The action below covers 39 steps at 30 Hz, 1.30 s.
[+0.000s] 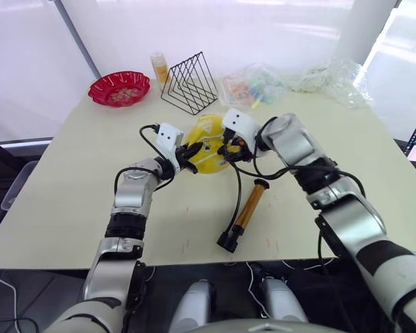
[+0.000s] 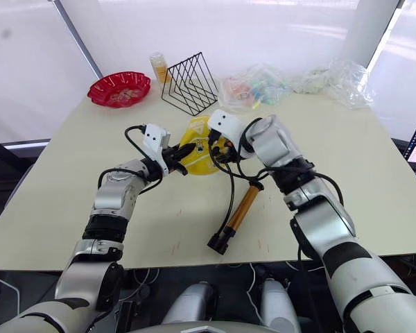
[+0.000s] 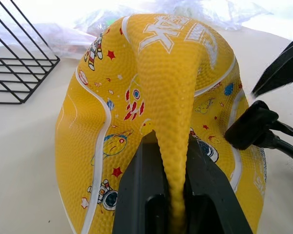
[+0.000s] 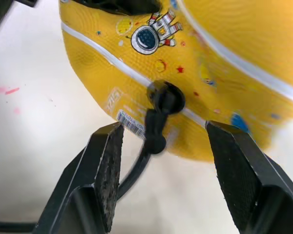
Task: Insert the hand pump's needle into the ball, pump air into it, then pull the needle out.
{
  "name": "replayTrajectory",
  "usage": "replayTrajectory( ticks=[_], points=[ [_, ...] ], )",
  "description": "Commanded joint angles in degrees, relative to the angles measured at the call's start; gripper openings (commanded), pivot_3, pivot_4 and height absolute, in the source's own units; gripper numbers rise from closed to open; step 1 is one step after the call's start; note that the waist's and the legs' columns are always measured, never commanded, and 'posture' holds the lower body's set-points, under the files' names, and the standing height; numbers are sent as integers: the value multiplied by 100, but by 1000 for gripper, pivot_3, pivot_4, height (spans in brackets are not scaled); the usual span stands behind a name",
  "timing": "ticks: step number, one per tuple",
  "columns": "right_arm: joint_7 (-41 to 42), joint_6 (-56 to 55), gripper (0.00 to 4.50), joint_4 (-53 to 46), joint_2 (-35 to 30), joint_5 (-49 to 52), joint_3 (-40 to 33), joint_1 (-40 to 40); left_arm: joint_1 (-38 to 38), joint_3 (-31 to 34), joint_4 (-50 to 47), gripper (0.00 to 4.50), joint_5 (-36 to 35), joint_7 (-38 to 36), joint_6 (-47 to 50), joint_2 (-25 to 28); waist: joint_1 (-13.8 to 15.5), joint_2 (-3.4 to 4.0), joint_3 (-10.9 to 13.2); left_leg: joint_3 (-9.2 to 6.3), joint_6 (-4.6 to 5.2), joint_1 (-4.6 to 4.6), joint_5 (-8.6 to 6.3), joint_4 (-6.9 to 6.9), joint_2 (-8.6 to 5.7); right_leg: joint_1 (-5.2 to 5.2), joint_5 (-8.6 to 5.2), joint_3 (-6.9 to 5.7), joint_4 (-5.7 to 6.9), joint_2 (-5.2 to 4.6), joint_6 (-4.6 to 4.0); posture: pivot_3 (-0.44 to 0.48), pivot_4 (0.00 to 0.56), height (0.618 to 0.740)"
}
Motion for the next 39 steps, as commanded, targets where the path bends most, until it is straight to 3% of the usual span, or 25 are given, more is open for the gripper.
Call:
replayTrajectory(
  ticks=[1,7,10,15,23,31,37,39],
  points=[
    [-15,97,2783,-1451,-233,457,-418,512,100,-294,352,0,128,-122,73,-46,30,0,0,-5,-1,-2,0,0,0,1,-1,-7,-1,0,1,0,150,737],
    [-977,-1056,2783,-3077,16,1370,-1831,2025,-78,-414,653,0,192,-312,-44,19,97,-2,1,-2,-1,-6,1,1,1,3,-2,-7,-13,-1,5,0,150,737],
    [-993,-1033,2783,-3586,-122,1732,-2125,2626,-181,-463,845,0,224,-407,-149,51,119,-1,2,-6,-1,-11,1,-1,6,6,-3,-14,-30,1,6,0,150,737],
    [-1074,-916,4416,-4209,-393,2372,-2525,3479,-374,-477,1253,0,276,-552,-377,154,116,0,4,-1,0,-9,1,-1,7,14,-2,-15,-48,0,9,0,150,737],
    [-688,-1475,4416,-4516,-1112,3200,-3176,4783,-598,-592,1904,0,461,-932,-898,309,119,-2,6,3,1,-12,1,-1,10,28,-6,-43,-65,2,12,0,150,737],
    [-103,-2714,4416,-4471,-1526,3822,-4101,6150,-1024,-632,2695,0,551,-1168,-1272,397,137,-6,9,8,2,-7,1,-1,15,34,-6,-45,-65,2,14,0,150,737],
    [232,-3218,4416,-4290,-1827,4126,-4461,6747,-1167,-586,2921,0,488,-1330,-1358,420,121,-11,12,8,2,-4,0,0,14,46,-10,-50,-71,-3,20,0,150,737],
    [276,-3306,4500,-4244,-1882,4202,-4503,6831,-1181,-561,2922,796,473,-1329,-1401,430,120,-12,12,7,2,4,0,0,17,53,-10,-50,-70,-3,20,0,150,737]
  ],
)
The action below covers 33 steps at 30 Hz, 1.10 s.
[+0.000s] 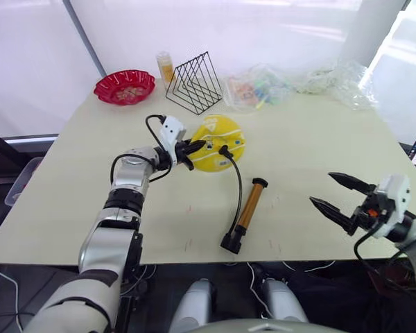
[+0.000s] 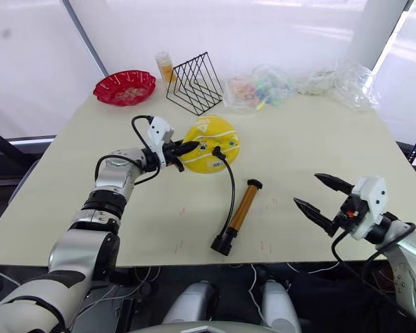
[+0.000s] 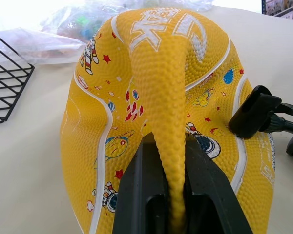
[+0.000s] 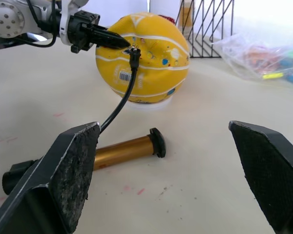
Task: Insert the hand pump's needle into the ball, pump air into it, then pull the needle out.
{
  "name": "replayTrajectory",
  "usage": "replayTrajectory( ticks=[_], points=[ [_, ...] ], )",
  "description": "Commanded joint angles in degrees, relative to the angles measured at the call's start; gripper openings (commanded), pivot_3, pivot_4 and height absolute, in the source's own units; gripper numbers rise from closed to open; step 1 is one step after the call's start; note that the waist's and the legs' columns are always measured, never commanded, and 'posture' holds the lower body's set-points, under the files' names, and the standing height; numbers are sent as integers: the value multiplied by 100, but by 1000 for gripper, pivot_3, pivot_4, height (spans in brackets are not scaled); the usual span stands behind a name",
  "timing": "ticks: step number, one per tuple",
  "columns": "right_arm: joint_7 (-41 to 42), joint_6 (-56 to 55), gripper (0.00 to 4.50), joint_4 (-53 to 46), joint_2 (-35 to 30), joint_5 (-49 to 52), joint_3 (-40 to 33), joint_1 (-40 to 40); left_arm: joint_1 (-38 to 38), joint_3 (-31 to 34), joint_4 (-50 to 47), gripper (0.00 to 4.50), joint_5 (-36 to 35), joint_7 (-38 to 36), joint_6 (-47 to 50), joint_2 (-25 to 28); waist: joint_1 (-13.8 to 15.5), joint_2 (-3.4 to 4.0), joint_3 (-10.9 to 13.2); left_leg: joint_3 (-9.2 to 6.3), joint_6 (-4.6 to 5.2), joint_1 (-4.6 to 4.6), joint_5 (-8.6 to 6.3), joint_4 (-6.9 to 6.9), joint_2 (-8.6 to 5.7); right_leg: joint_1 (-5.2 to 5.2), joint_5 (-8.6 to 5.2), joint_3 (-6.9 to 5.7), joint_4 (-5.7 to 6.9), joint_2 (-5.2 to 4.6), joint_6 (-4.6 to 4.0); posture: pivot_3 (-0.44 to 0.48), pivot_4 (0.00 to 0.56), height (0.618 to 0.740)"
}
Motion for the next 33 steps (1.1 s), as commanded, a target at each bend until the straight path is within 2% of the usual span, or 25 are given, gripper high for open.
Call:
replayTrajectory(
  ticks=[1,2,4,6,7,8,9,13,16,22,33],
  points=[
    [145,-304,4500,13,-131,215,-183,81,121,-120,285,1051,190,-41,126,10,-1,-1,1,-1,0,3,0,0,5,4,0,-1,0,0,0,0,150,737],
    [170,-350,4500,38,-158,224,-175,104,105,-93,278,1307,166,-51,148,16,-2,-5,5,1,0,4,0,-1,14,6,-1,-1,-1,0,-1,0,150,737],
    [193,-429,4500,91,-193,240,-146,125,81,-35,225,2346,114,-71,164,35,-1,-17,23,1,0,3,0,-1,16,6,-1,-2,-2,2,-1,0,150,737],
    [177,-471,4500,119,-214,270,-124,129,73,-2,190,2949,93,-81,174,41,-1,-21,38,1,0,1,0,-1,17,5,-1,-2,-3,2,-1,0,150,737],
    [171,-486,4500,128,-222,281,-117,132,72,7,184,3579,93,-84,181,41,-1,-22,45,1,0,1,0,-1,17,5,-1,-2,-3,2,0,0,150,737],
    [191,-515,4500,143,-227,290,-102,139,76,76,11,3906,0,-148,264,88,0,-22,51,1,0,0,0,-1,17,5,-1,-2,-3,2,0,0,150,737],
    [206,-537,4500,154,-230,298,-90,145,80,128,-119,4432,-69,-196,326,124,0,-22,59,1,0,0,0,-1,17,5,-1,-2,-3,2,0,0,150,737],
    [269,-609,4500,201,-243,337,-53,167,163,373,-912,4432,-417,-275,698,294,-26,-31,103,0,0,-14,0,-1,22,-11,0,-2,-2,5,-1,0,150,737],
    [278,-649,4500,226,-252,353,-28,167,307,503,-1475,4432,-636,-307,997,364,-16,-32,110,-2,-1,-64,1,1,23,-57,2,-1,0,7,-2,0,150,737],
    [323,-841,4500,381,-230,330,64,108,931,859,-2954,4432,-1288,-483,1605,637,-10,-36,127,-5,-2,-86,0,3,19,-76,16,14,-2,3,-27,0,150,737],
    [513,-1190,4500,670,-367,209,179,188,2903,1647,-4949,4432,-2311,-518,2640,1329,-10,-30,134,-1,0,-71,0,2,30,-77,13,29,2,3,-22,0,150,737]
  ],
)
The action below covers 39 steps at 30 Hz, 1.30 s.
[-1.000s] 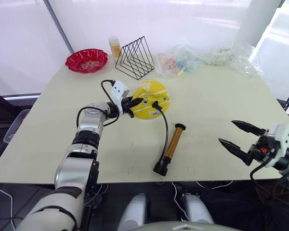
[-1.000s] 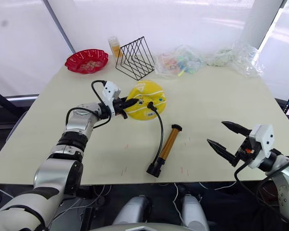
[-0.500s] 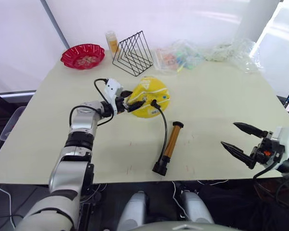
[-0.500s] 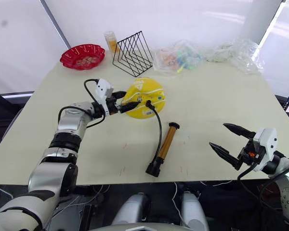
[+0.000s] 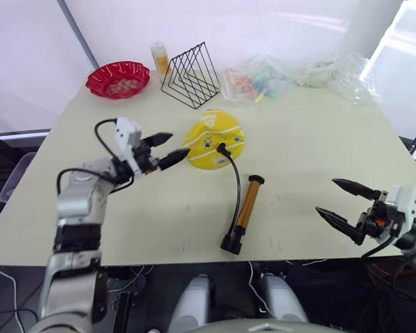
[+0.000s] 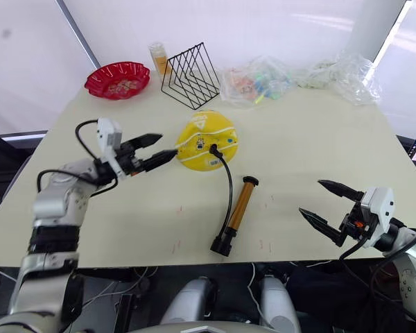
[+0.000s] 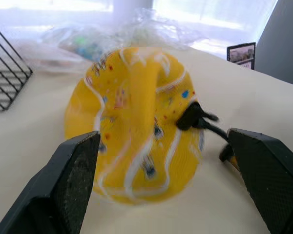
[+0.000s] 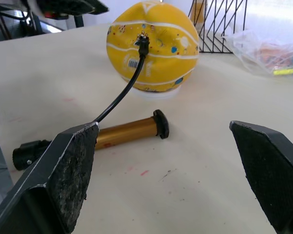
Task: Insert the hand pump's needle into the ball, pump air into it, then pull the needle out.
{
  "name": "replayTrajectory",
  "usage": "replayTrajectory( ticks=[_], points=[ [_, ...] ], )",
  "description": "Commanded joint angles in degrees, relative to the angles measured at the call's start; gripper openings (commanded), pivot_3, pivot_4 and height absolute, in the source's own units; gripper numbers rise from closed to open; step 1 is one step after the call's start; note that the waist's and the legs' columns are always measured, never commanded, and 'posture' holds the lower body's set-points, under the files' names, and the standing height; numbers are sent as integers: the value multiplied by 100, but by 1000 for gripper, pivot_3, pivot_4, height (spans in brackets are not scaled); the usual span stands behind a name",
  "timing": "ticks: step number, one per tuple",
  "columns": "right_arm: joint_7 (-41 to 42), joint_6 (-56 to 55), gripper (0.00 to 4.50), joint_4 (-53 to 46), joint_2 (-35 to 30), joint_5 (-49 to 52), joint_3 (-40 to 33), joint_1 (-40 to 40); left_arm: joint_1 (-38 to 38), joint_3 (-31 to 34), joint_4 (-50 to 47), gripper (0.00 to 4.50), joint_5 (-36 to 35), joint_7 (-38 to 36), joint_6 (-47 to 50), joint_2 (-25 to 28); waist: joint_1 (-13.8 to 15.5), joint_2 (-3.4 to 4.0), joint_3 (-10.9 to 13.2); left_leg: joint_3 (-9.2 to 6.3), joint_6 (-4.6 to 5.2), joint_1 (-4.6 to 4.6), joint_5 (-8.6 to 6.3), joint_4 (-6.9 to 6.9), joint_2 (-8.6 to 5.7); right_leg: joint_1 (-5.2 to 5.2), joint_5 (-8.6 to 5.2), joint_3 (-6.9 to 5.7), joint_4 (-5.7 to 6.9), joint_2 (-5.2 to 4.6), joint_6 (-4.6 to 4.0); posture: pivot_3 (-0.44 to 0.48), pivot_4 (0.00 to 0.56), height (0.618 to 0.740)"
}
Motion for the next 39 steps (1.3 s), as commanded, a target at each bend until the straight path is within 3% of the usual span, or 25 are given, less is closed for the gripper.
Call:
replayTrajectory(
  ticks=[1,12,22,29,39],
  points=[
    [42,-152,4500,-36,-86,44,-48,26,133,281,-471,4432,-263,34,126,169,35,0,2,-1,0,0,0,0,0,1,0,-1,0,0,-1,0,150,737],
    [284,-337,4500,298,-291,73,-191,240,2414,1035,-1161,4432,-196,-160,-282,704,50,5,4,10,2,-1,-1,3,5,-4,-10,8,-1,-7,-30,0,150,737],
    [365,-593,4500,728,-410,-17,-261,340,3239,1097,-1271,4432,-252,-691,-758,891,84,6,5,27,3,3,-2,2,8,-5,-6,13,-1,-18,-39,0,150,737],
    [494,-630,4500,683,-458,242,-309,283,3320,572,-1741,4432,-18,-910,-978,938,88,6,5,29,3,7,-1,5,10,-3,-15,13,1,-15,-22,0,150,737],
    [744,-493,4500,286,-512,465,-145,377,2288,-908,-2754,4432,-173,-388,-30,643,143,7,4,47,3,7,-1,13,13,0,2,20,4,7,-25,0,150,737]
  ],
)
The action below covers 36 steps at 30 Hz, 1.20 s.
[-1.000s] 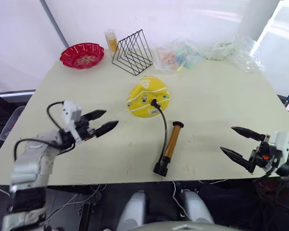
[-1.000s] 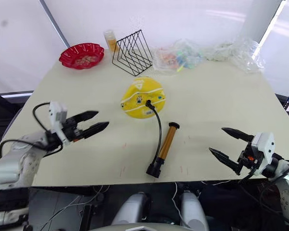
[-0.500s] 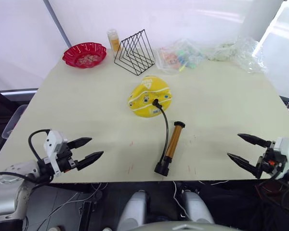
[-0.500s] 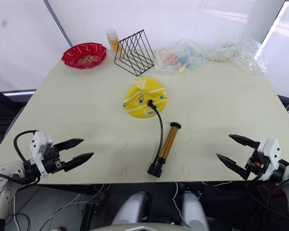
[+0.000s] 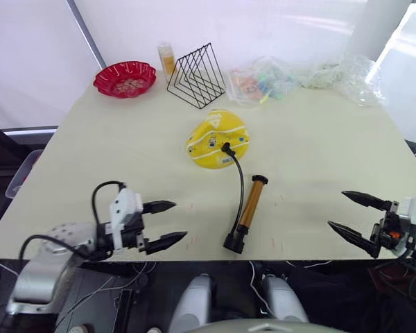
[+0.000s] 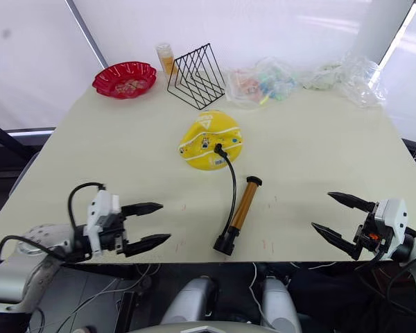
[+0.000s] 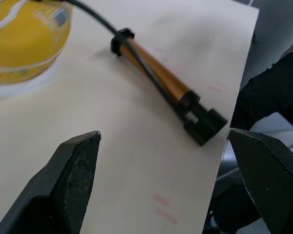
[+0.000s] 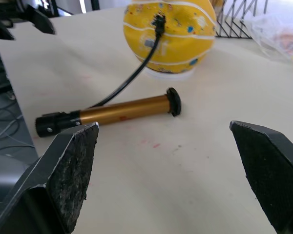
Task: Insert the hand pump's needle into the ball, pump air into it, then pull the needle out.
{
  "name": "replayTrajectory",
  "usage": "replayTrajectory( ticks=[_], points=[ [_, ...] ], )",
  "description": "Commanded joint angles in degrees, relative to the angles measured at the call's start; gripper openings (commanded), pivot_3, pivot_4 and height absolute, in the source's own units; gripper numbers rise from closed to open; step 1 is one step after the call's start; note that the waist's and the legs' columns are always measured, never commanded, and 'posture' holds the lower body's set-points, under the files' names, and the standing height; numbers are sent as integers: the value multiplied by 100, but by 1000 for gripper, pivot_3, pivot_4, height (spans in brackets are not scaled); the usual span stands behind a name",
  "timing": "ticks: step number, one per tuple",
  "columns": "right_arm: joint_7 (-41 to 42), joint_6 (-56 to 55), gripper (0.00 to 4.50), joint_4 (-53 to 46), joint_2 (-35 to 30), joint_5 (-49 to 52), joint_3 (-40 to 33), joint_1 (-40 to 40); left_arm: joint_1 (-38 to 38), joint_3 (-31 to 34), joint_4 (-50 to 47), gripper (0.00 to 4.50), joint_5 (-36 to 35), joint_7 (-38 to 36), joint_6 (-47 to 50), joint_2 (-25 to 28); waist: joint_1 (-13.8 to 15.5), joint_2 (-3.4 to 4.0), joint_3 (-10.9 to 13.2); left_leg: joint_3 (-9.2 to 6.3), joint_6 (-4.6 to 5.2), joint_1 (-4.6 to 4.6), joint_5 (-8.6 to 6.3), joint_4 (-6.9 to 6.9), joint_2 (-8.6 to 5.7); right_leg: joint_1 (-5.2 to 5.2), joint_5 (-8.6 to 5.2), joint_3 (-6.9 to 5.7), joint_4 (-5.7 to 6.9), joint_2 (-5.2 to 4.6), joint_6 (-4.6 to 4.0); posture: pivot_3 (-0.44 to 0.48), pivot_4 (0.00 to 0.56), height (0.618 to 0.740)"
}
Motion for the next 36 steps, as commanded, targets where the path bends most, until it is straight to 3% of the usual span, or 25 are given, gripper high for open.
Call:
replayTrajectory(
  ticks=[1,8,20,36],
  points=[
    [118,-16,4500,-232,-107,125,-52,26,-286,-321,-282,4432,-72,120,252,-37,-2,0,0,4,0,0,0,1,1,0,2,0,0,3,3,0,150,737],
    [131,0,4500,-395,-128,92,6,21,-1365,-1098,-171,4432,-26,596,951,-479,14,1,1,14,0,-1,0,19,6,5,-6,3,5,13,16,0,150,737],
    [-1,-61,4500,-616,-81,21,1,151,-2401,-2105,-5,4432,331,1251,1579,-1148,11,1,0,18,1,-2,0,35,2,11,6,10,7,15,37,0,150,737],
    [-113,-134,4500,-596,-29,-69,124,24,-3195,-2925,555,4432,1081,2690,2775,-2257,2,1,0,16,3,-5,-1,45,-15,14,12,12,10,17,36,0,150,737]
  ],
)
